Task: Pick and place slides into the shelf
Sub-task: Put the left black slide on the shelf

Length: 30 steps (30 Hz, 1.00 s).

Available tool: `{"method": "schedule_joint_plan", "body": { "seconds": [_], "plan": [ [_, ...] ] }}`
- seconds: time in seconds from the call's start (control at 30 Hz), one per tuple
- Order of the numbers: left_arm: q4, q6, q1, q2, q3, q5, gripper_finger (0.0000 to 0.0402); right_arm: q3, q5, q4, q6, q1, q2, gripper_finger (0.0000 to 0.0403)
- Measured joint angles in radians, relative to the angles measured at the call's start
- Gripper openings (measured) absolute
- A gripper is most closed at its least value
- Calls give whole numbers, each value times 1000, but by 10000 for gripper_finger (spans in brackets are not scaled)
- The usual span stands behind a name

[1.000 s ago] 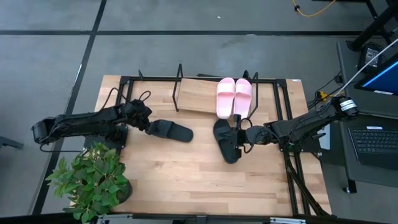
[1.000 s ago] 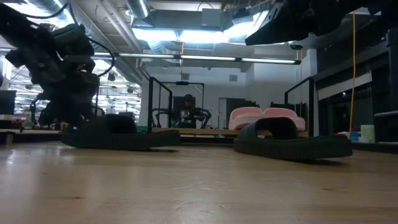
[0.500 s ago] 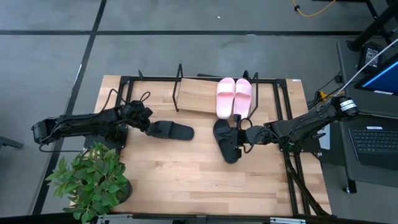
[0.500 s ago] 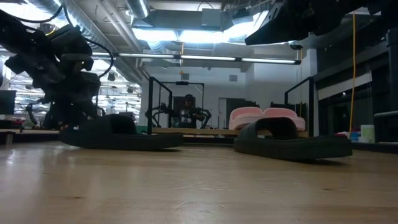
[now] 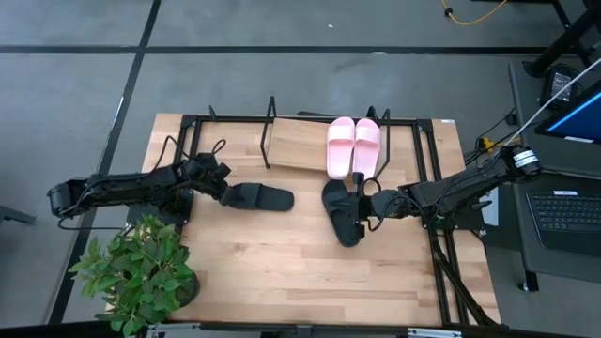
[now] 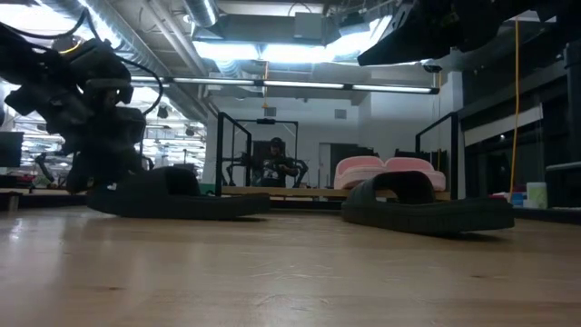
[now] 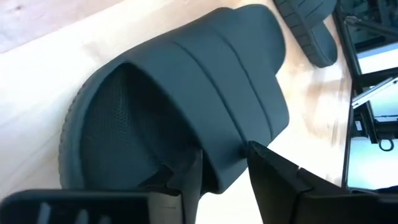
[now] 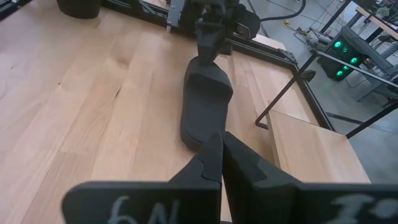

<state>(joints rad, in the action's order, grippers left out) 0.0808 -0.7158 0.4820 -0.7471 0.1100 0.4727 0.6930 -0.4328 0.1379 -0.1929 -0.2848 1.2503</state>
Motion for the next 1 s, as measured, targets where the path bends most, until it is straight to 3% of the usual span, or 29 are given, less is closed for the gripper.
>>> {"method": "schedule_joint_plan", "body": {
  "seconds": [0.37,0.6,1.0],
  "plan": [
    [-90,1,0,1,-37,2,8,0,0,0,0,0,0,6],
    [-129,11,0,0,-38,-6,5,0,0,0,-1,0,0,6],
    [-370,-20,0,1,-38,100,2,0,-2,47,-112,0,-1,6]
  ]
}}
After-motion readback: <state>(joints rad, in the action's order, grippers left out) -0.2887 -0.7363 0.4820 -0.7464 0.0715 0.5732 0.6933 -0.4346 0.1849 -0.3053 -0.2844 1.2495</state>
